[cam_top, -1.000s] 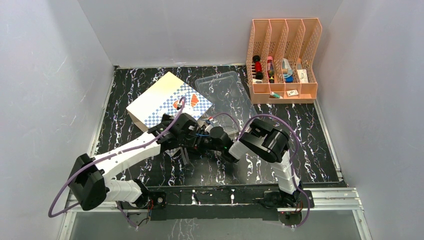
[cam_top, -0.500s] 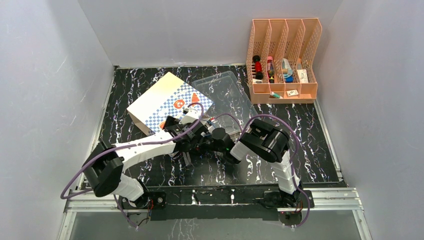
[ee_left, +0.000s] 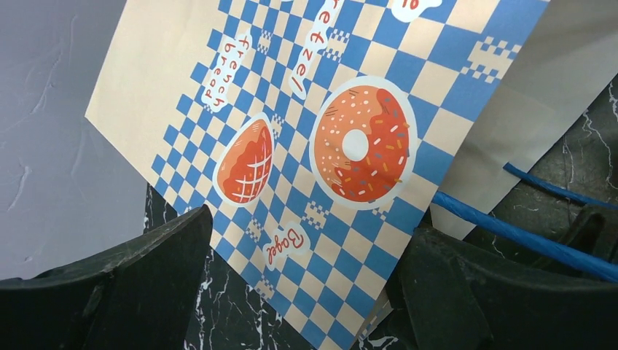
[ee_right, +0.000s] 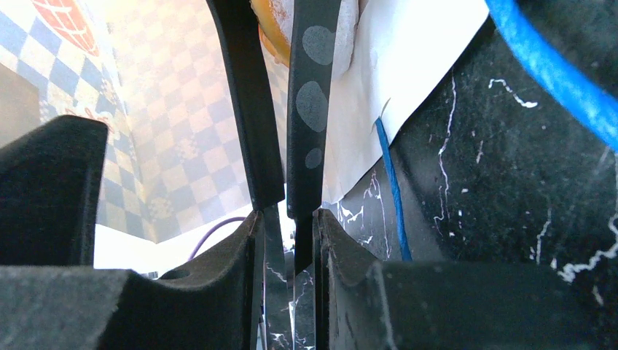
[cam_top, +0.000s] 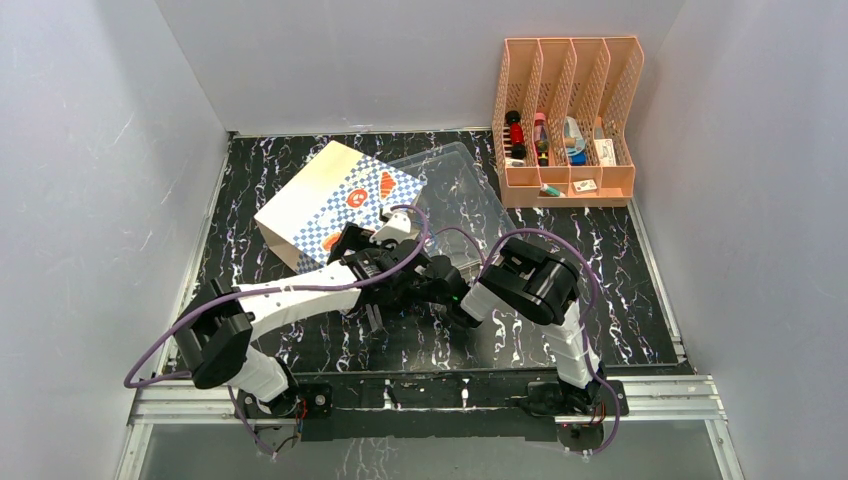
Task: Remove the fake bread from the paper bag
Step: Take out the fake bread from the paper bag.
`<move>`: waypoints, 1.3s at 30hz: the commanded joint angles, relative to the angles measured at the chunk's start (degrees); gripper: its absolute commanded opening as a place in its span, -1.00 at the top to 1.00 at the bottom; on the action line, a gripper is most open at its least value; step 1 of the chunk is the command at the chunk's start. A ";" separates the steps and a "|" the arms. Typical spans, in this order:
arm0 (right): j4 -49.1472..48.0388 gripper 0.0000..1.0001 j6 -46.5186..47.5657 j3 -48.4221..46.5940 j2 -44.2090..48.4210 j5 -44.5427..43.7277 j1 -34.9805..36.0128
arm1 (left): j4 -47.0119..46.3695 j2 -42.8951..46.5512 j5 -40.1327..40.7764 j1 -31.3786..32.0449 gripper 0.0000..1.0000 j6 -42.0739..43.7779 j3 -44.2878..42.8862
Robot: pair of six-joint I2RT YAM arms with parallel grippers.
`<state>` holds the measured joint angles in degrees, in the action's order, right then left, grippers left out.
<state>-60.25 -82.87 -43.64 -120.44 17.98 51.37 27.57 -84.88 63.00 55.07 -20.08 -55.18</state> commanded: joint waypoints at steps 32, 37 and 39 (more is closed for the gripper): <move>17.11 1.00 6.10 4.44 19.82 -8.48 5.90 | -4.38 13.01 7.35 0.38 1.00 5.10 2.09; 20.31 1.00 7.03 5.66 24.93 -10.21 8.07 | -5.54 15.34 8.45 -0.10 1.00 6.98 2.50; 22.42 1.00 7.75 6.04 27.19 -11.20 9.01 | -5.60 16.08 8.45 -0.54 1.00 7.28 2.74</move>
<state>-37.80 -77.58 -37.69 -99.15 9.58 58.52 22.81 -71.94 68.31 55.27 -13.96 -52.90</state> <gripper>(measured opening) 0.218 0.009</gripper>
